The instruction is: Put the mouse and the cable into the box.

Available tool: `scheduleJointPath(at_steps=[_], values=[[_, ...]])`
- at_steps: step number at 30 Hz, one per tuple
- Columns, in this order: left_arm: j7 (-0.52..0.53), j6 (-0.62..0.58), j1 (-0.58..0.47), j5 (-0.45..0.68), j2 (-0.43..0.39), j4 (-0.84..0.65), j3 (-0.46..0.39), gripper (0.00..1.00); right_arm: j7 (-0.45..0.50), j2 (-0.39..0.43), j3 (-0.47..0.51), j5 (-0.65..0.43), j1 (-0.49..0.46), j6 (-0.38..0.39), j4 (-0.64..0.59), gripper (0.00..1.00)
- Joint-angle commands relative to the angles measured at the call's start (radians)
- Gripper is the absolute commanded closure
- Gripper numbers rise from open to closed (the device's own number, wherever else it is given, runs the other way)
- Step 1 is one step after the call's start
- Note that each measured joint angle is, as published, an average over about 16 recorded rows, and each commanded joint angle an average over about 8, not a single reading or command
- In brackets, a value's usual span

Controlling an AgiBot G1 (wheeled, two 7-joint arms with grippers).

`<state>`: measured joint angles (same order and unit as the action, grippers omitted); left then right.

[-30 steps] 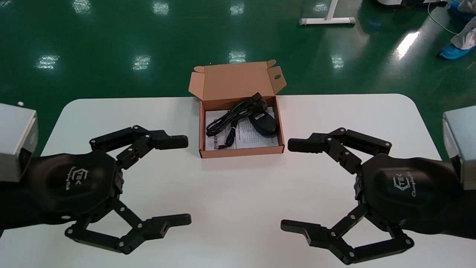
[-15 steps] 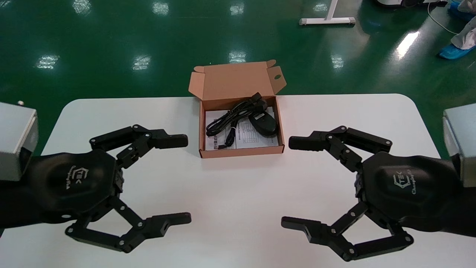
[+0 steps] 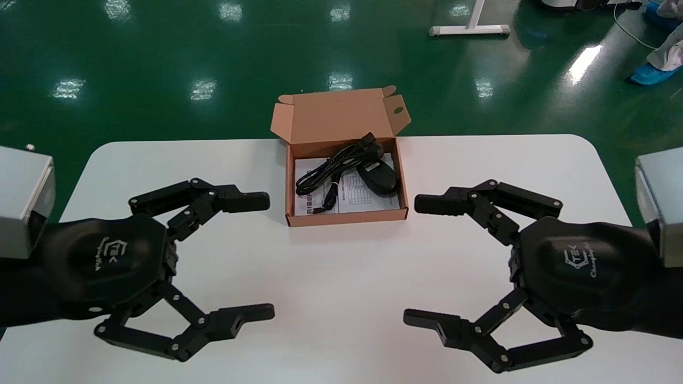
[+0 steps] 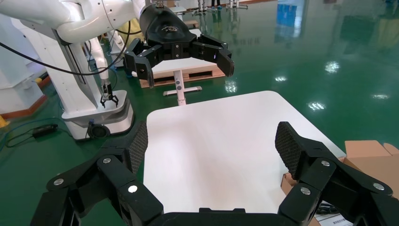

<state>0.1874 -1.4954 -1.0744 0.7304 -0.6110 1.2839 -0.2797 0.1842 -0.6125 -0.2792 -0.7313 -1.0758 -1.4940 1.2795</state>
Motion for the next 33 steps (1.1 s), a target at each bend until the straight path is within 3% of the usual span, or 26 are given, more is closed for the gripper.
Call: scheduleJointPath(at_steps=[1, 33], values=[[0.0, 0.0, 0.0, 0.0, 0.0, 0.0, 0.0, 0.0, 0.0, 0.0, 0.0, 0.0, 0.0, 0.0, 0.0, 0.0], [0.0, 0.0, 0.0, 0.0, 0.0, 0.0, 0.0, 0.0, 0.0, 0.0, 0.0, 0.0, -0.001, 0.0, -0.001, 0.0]])
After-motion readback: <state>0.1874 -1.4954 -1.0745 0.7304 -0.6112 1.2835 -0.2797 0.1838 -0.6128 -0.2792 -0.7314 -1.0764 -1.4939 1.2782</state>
